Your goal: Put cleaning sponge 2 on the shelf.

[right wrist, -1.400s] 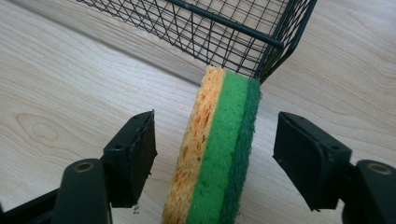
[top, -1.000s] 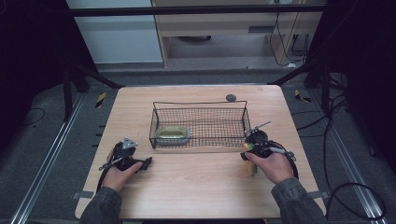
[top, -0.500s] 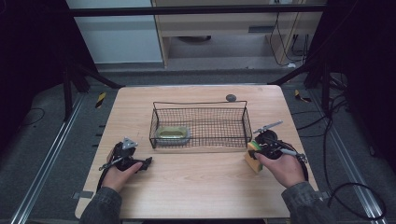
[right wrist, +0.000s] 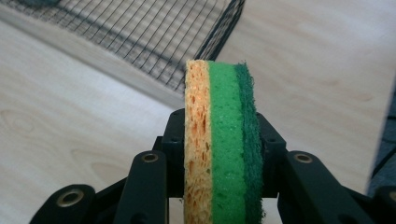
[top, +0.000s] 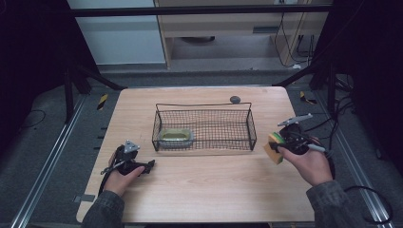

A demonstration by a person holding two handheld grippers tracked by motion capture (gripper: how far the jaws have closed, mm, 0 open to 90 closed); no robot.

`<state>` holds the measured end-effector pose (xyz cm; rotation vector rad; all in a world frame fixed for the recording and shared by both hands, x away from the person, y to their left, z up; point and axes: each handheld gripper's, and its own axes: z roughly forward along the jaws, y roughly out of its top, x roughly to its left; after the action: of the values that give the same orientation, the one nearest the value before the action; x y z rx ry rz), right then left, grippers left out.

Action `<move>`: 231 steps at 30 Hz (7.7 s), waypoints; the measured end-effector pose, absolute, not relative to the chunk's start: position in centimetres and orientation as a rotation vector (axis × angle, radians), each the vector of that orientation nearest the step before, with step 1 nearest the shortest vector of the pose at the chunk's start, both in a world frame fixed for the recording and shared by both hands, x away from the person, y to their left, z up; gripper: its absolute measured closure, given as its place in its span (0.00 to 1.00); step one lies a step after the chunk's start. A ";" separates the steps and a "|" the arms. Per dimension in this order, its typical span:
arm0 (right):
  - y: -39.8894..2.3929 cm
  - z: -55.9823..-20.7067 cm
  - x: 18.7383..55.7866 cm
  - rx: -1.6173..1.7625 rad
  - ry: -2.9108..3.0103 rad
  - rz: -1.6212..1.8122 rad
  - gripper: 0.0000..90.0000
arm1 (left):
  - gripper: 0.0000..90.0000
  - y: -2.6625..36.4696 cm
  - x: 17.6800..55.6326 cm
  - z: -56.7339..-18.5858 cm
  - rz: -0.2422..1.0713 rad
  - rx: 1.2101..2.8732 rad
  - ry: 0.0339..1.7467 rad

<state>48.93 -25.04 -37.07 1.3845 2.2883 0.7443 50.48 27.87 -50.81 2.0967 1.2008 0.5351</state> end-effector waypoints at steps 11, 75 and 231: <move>-25.9 -31.8 53.4 1.275 2.197 0.765 0.72 | 0.00 27.9 50.4 -50.8 0.535 2.094 1.205; -15.9 -38.2 61.4 1.296 2.246 0.759 0.72 | 0.00 28.0 50.8 -50.8 0.526 2.096 1.199; -30.1 -50.5 53.5 1.631 1.891 0.879 0.15 | 0.00 28.0 51.1 -50.8 0.526 2.096 1.195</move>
<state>53.52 -30.14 -50.54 1.6305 1.8912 0.8788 51.11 27.98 -50.84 2.0960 1.1951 0.5255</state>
